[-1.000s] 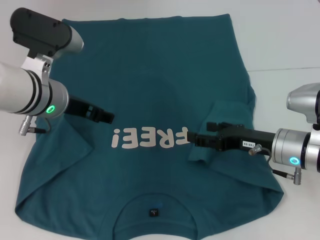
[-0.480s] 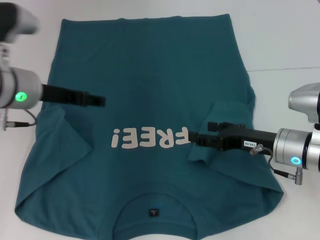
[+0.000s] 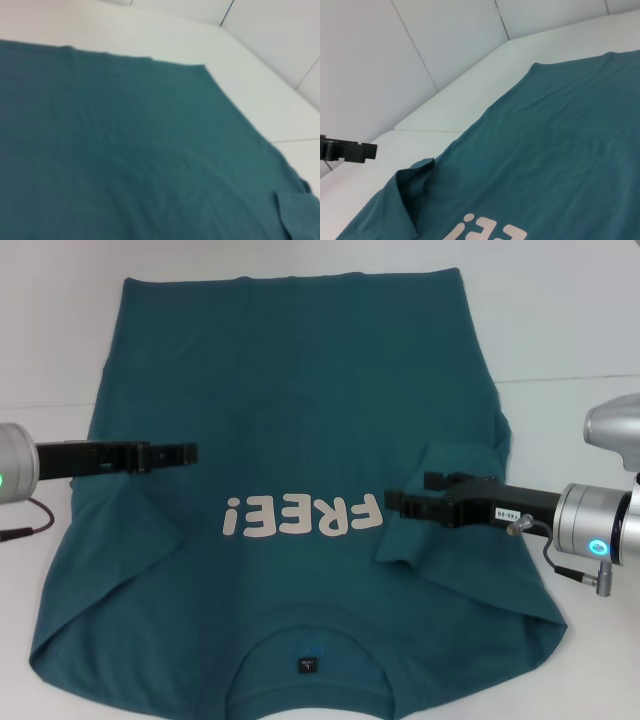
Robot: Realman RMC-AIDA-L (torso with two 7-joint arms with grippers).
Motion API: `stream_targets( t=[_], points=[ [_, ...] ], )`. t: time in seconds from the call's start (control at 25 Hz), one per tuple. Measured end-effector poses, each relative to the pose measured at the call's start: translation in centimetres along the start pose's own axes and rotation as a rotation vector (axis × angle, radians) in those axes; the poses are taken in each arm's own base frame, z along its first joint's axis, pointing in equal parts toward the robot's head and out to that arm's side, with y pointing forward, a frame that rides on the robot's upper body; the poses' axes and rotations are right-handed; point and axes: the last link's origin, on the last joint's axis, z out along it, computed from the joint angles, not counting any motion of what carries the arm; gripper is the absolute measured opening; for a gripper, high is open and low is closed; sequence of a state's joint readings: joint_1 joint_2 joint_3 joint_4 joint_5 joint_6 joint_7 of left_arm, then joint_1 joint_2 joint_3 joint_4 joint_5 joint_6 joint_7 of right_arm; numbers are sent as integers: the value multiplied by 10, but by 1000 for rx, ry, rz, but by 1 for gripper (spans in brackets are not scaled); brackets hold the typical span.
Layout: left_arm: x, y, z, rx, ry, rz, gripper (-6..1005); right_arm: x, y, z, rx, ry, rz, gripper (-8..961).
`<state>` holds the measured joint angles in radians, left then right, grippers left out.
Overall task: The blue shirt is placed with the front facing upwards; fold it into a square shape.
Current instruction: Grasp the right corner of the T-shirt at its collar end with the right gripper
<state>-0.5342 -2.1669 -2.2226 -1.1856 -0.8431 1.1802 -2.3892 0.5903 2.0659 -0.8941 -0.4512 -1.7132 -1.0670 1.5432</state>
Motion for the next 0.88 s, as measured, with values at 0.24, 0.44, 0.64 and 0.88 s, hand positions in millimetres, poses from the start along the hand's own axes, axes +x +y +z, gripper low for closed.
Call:
stream_targets(
  t=[0.24,0.44,0.64,0.88],
  points=[
    [-15,-1,9,-8,50,35,858,-4,-4,2,25,2,-13,941],
    [-23,-4,20,38,43,80,858,-6,-5,2,32,-1,-16,942],
    [-29,-12,20,74,37,82,858,-7,-6,1,36,-3,-12,942],
    [-44,-19,16,92,15,80,858,-7,-7,1,45,-3,-3,941]
  ],
)
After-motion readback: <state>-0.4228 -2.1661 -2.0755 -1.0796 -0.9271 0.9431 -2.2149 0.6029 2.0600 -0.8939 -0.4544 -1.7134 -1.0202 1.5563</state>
